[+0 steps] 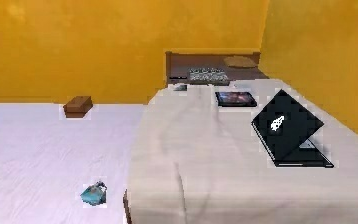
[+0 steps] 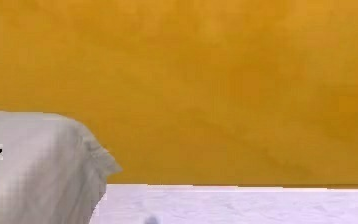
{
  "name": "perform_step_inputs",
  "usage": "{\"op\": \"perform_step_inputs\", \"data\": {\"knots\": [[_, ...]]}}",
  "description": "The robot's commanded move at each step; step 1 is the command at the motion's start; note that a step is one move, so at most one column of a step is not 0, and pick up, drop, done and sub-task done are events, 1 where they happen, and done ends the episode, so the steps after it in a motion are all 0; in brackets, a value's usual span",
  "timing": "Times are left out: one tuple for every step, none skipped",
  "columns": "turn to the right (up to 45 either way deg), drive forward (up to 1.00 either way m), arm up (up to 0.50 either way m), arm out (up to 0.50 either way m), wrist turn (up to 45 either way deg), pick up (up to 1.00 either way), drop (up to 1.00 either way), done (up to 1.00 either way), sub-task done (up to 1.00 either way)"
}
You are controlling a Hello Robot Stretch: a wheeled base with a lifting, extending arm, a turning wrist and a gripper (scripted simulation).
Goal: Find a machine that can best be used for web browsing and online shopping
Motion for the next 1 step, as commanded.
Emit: {"op": "perform_step_inputs", "data": {"knots": [[30.0,0.0,0.0,0.0,0.0,0.0,0.0,0.0,0.0]]}}
